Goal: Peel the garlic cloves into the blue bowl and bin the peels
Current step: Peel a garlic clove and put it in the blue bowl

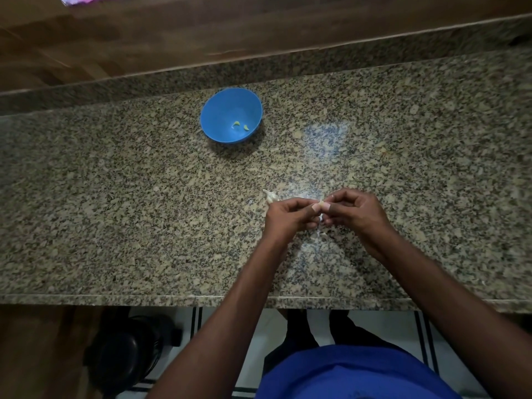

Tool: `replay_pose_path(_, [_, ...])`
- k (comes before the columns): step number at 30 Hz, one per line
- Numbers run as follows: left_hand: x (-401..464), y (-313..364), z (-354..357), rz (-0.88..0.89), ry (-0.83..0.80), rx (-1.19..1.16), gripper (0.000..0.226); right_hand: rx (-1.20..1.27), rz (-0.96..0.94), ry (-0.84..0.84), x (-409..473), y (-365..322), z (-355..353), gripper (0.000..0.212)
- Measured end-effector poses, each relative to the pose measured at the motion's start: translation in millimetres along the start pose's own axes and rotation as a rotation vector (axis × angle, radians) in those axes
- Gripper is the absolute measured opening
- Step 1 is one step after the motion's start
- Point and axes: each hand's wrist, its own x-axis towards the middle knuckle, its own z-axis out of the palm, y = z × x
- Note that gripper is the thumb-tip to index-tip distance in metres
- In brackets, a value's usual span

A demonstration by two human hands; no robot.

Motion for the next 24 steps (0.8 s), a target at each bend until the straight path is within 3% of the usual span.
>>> replay_pose_path(9, [-2, 3, -2, 0.122, 0.060, 0.164, 0.014, -0.442, -0.173, -0.003, 5, -10, 0, 0.008])
replay_pose_path(15, [-3, 9, -4, 0.167, 0.074, 0.274, 0.013, -0.398, -0.110, -0.021, 4, -13, 1, 0.021])
replay_pose_path(24, [-8, 2, -1, 0.243, 0.050, 0.266, 0.011, -0.197, 0.071, 0.033, -3, -16, 2, 0.017])
